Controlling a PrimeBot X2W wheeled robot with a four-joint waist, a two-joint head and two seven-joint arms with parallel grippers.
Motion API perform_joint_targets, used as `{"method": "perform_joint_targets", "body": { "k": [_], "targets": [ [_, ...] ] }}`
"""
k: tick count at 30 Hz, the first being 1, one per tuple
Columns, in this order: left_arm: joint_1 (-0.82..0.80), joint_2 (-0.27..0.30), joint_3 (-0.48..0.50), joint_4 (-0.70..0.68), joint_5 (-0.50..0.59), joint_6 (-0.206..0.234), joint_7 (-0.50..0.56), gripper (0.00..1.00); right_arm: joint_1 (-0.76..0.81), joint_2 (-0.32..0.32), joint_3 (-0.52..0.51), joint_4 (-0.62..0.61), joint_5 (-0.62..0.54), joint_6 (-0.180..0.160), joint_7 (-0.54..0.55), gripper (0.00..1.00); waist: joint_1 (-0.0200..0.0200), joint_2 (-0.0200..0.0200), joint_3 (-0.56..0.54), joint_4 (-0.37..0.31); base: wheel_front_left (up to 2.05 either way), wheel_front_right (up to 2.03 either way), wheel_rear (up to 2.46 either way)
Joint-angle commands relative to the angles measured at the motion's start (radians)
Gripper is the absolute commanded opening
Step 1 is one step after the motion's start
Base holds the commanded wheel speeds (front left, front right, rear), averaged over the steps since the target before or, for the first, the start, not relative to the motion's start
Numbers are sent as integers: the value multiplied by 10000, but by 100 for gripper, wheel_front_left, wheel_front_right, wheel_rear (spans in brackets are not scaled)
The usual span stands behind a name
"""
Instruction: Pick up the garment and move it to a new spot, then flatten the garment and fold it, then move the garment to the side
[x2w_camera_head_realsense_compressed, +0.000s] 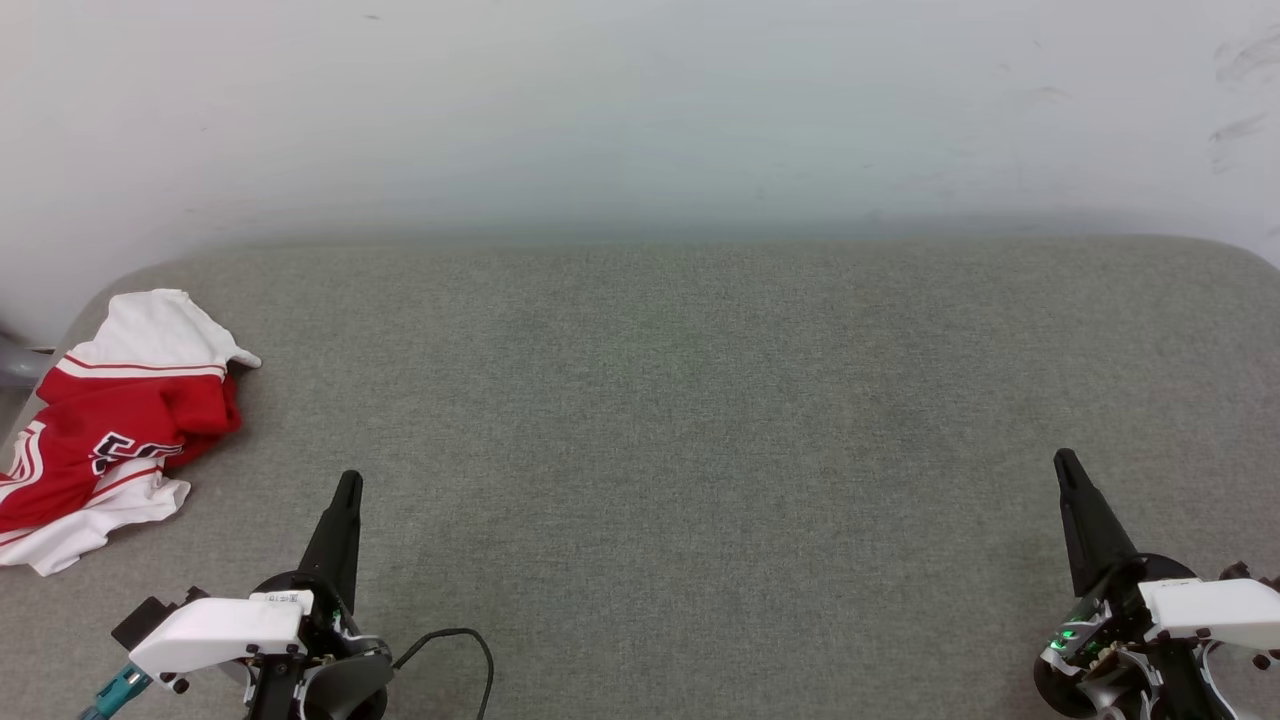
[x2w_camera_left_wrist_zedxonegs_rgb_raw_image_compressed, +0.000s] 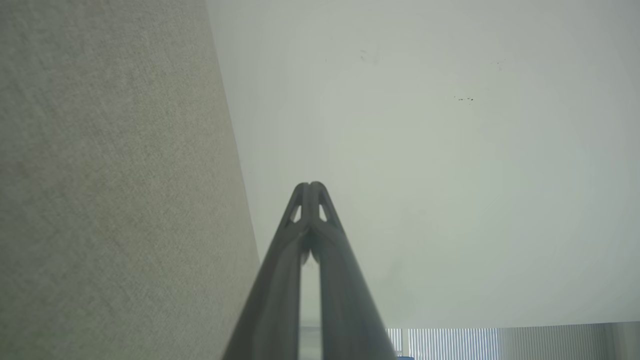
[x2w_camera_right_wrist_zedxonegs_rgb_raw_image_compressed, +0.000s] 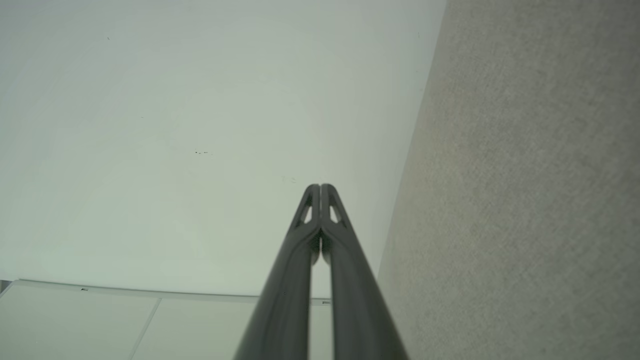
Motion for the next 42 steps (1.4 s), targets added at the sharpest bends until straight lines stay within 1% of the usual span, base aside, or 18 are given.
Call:
{"method": "perform_joint_targets", "body": {
  "k": [1, 25, 26, 30, 35, 39, 42],
  "targets": [
    [-63, -10, 20, -12, -15, -43, 20, 0, -124, 41, -1, 5, -50, -3, 16, 0, 0, 0, 0, 0, 0, 0, 0],
    [-63, -10, 20, -12, -15, -43, 20, 0, -124, 41, 3, 5, -47, -3, 13, 0, 0, 0, 0, 0, 0, 0, 0],
    [-63, -10, 20, -12, -15, -43, 20, 100, -124, 41, 4, 5, -47, -3, 13, 100, 0, 0, 0, 0, 0, 0, 0],
    [255, -29, -42, 314, 0, 13, -21, 100, 278, 6, 8, 307, 4, 0, -2, 100, 0, 0, 0, 0, 0, 0, 0],
    [323, -28, -115, 141, 151, 11, -268, 100, 340, 9, 22, 253, -253, 0, -251, 100, 0, 0, 7, -3, 0, 0, 0],
    [337, -26, -39, 32, 519, 10, -467, 100, 364, 9, -28, 123, -706, 0, -451, 100, 0, 0, 12, -4, 0, 0, 0],
    [323, -25, 50, -77, 972, 8, -611, 100, 380, 10, -84, -40, -1279, 0, -596, 100, 0, 0, 19, -2, 0, 0, 0]
  ]
}}
